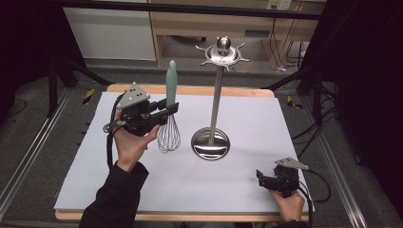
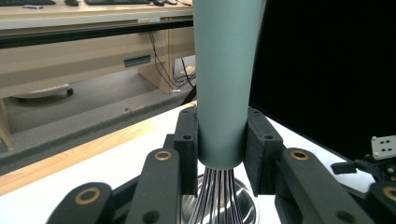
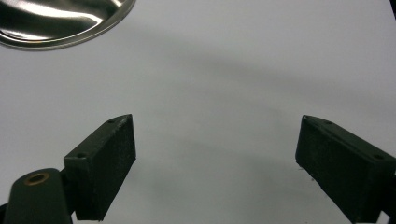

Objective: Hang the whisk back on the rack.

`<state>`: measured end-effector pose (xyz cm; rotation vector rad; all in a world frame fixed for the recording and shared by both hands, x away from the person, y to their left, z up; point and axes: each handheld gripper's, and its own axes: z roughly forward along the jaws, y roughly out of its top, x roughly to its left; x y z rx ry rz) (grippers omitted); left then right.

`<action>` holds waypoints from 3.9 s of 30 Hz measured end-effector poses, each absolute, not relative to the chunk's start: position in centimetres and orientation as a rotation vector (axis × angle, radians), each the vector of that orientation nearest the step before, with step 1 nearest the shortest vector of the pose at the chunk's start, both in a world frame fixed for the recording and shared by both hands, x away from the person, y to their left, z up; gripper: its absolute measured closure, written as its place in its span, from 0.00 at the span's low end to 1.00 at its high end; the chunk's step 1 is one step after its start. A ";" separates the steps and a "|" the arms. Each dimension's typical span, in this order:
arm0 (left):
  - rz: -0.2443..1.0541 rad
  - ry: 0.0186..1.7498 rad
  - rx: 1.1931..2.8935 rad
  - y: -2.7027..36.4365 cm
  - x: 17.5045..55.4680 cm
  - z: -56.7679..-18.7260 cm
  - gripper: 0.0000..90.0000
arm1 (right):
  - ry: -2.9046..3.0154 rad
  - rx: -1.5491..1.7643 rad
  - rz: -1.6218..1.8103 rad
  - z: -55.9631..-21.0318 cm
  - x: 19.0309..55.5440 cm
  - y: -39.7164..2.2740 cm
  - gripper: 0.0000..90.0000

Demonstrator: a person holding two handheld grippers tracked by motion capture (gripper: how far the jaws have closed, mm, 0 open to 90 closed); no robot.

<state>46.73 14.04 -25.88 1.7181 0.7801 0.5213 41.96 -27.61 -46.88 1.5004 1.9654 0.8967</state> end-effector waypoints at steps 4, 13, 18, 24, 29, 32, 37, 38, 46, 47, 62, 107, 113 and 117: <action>0.527 0.772 1.732 13.4 47.0 -25.7 0.76 | 1.964 1.501 0.895 -46.9 41.9 -27.6 0.14; 0.530 0.761 1.752 12.3 47.8 -25.2 0.76 | 1.966 1.503 0.901 -46.9 42.0 -27.6 0.14; 0.535 0.758 1.768 11.6 48.1 -25.1 0.76 | 1.965 1.506 0.898 -46.9 42.0 -27.6 0.14; 0.534 0.749 1.785 10.9 48.4 -25.0 0.76 | 1.967 1.505 0.900 -46.9 42.0 -27.6 0.14; 0.536 0.748 1.796 10.6 48.6 -24.9 0.76 | 1.970 1.500 0.900 -46.9 42.1 -27.6 0.14; 0.547 0.744 1.805 10.4 48.6 -24.8 0.76 | 1.968 1.500 0.899 -46.9 42.1 -27.6 0.14; 0.555 0.740 1.820 10.1 48.6 -24.7 0.76 | 1.970 1.500 0.899 -46.9 42.1 -27.6 0.14; 0.559 0.744 1.822 9.9 48.6 -24.7 0.76 | 1.969 1.501 0.901 -46.9 42.0 -27.6 0.14; 0.554 0.749 1.846 9.4 49.0 -24.6 0.76 | 1.969 1.504 0.902 -46.8 42.0 -27.7 0.14; 0.554 0.749 1.846 9.4 49.0 -24.6 0.76 | 1.969 1.504 0.902 -46.8 42.0 -27.7 0.14; 0.555 0.753 1.869 8.4 49.6 -24.6 0.76 | 1.973 1.500 0.902 -46.9 42.1 -27.7 0.14; 0.565 0.703 1.782 6.8 51.5 -26.6 0.76 | 1.978 1.498 0.897 -47.0 42.0 -27.6 0.14; 0.567 0.711 1.773 6.8 51.8 -27.1 0.75 | 1.983 1.503 0.893 -47.0 42.0 -27.5 0.14; 0.558 0.713 1.771 6.8 52.0 -27.3 0.75 | 1.983 1.502 0.892 -47.0 42.0 -27.5 0.14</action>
